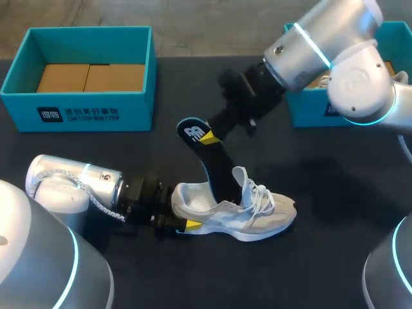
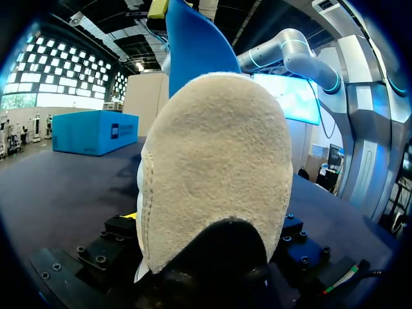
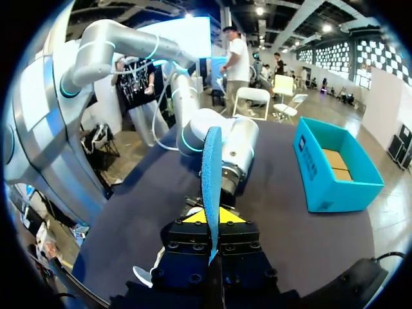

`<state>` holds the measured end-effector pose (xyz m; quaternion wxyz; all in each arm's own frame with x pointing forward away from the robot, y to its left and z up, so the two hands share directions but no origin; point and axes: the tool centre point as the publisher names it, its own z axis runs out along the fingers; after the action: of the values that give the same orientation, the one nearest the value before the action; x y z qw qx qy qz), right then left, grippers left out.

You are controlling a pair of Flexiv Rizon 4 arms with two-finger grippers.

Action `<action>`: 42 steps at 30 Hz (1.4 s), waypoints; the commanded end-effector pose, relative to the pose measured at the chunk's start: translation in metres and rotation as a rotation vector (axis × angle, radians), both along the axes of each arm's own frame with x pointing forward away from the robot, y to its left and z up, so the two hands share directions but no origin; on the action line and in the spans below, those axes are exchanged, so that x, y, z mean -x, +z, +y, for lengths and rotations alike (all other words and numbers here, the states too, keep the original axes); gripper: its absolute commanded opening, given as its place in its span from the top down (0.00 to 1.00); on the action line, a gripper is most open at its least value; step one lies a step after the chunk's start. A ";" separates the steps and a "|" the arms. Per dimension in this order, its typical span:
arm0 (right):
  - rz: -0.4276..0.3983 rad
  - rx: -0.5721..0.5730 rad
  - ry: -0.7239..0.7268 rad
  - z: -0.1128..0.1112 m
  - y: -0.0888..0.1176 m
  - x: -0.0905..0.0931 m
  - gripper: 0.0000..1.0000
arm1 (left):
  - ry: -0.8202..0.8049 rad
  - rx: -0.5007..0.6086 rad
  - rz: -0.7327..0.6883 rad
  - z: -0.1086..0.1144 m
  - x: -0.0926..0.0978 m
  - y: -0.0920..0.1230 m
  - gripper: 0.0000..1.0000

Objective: Take the shoe out of the shoebox, open the shoe tongue, remove and reinsert the insole, then place the shoe into the shoebox

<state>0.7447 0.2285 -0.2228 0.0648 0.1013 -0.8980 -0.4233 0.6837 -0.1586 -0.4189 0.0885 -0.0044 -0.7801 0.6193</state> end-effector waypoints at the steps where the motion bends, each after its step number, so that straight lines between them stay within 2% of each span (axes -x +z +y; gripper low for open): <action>1: -0.021 -0.009 -0.026 -0.002 -0.001 0.004 1.00 | 0.000 0.000 0.000 -0.001 0.000 -0.003 1.00; 6: -0.021 -0.009 -0.026 -0.002 -0.001 0.004 1.00 | 0.000 0.000 0.000 -0.001 0.000 -0.003 1.00; 15: 0.026 -0.126 -0.014 -0.008 0.029 0.004 1.00 | 0.000 0.000 0.000 -0.001 0.000 -0.003 1.00; 35: 0.105 -0.167 -0.063 -0.013 0.083 0.014 1.00 | 0.000 0.000 0.000 -0.001 0.000 -0.003 1.00; 42: 0.162 -0.235 -0.077 -0.023 0.095 0.023 1.00 | 0.000 0.000 0.000 -0.001 0.000 -0.003 1.00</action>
<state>0.7289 0.2147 -0.1273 0.1121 0.0415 -0.8429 -0.5247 0.6837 -0.1586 -0.4190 0.0885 -0.0044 -0.7802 0.6193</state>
